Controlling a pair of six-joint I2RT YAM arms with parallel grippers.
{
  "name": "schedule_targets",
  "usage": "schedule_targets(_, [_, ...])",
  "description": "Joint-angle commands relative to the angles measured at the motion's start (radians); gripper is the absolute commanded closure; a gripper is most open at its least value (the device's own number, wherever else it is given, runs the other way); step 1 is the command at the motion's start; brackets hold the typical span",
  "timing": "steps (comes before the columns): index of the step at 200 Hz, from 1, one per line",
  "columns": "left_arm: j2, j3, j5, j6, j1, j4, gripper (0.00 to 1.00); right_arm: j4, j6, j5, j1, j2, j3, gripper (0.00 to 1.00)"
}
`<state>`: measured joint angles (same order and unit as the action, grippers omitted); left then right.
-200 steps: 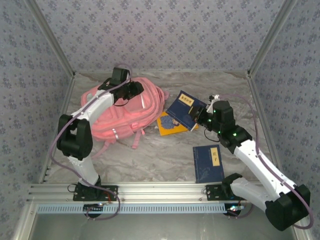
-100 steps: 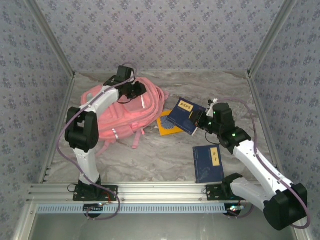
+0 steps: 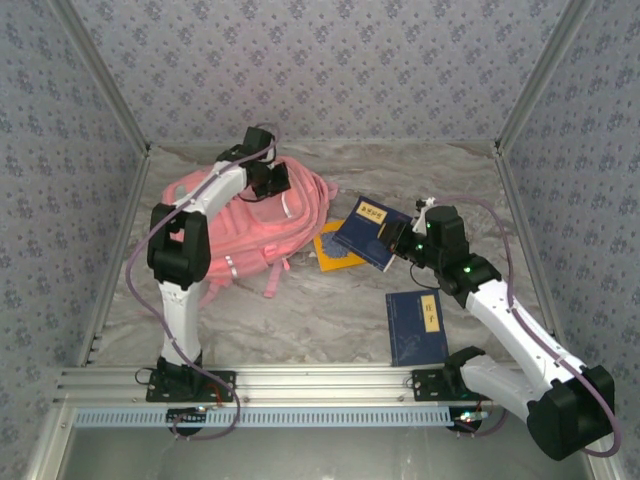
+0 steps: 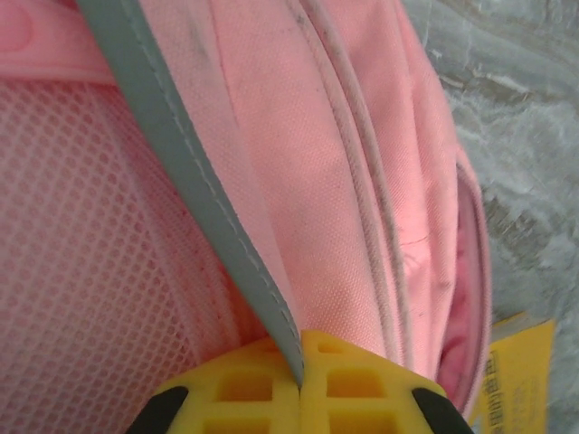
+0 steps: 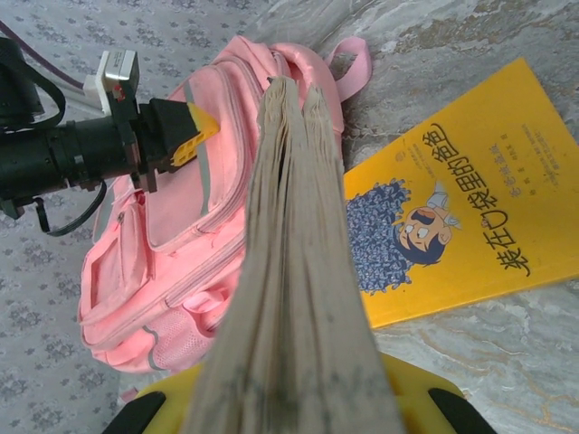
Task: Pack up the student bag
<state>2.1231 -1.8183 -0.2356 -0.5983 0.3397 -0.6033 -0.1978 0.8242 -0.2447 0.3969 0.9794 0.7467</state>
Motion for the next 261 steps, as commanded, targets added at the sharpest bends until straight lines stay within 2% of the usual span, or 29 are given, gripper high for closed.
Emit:
schedule_targets(1, [-0.005,-0.065,-0.006,0.058,0.001,-0.067,1.00,-0.027,-0.007,0.066,0.003,-0.022,0.016,1.00])
schedule_targets(33, [-0.074,-0.176,0.020,0.169,0.001,-0.206,1.00,-0.121,-0.044,0.152,0.009,-0.029,0.063,1.00])
schedule_targets(53, [-0.137,-0.227,0.016,0.250,0.001,-0.285,1.00,-0.128,-0.075,0.162,0.010,-0.041,0.071,1.00])
schedule_targets(91, [-0.320,-0.174,0.014,0.343,0.007,-0.302,1.00,-0.254,-0.148,0.176,0.011,0.063,0.214,1.00])
schedule_targets(114, [-0.409,-0.153,-0.048,0.371,0.010,-0.301,1.00,-0.245,-0.186,0.123,0.000,0.083,0.244,1.00])
schedule_targets(154, [-0.538,-0.060,-0.245,0.403,0.013,-0.225,1.00,-0.263,-0.226,0.042,-0.002,0.184,0.390,1.00])
schedule_targets(173, [-0.566,-0.051,-0.289,0.437,0.013,-0.224,1.00,-0.239,-0.217,-0.005,0.042,0.212,0.424,1.00])
schedule_targets(209, [-0.598,-0.012,-0.374,0.436,0.013,-0.174,1.00,-0.248,-0.210,-0.024,0.204,0.267,0.527,1.00])
schedule_targets(235, [-0.618,-0.012,-0.328,0.454,0.012,-0.176,1.00,-0.214,-0.182,-0.010,0.327,0.290,0.536,1.00])
schedule_targets(261, [-0.643,0.003,-0.251,0.463,0.012,-0.172,1.00,-0.166,-0.167,-0.004,0.408,0.313,0.536,1.00])
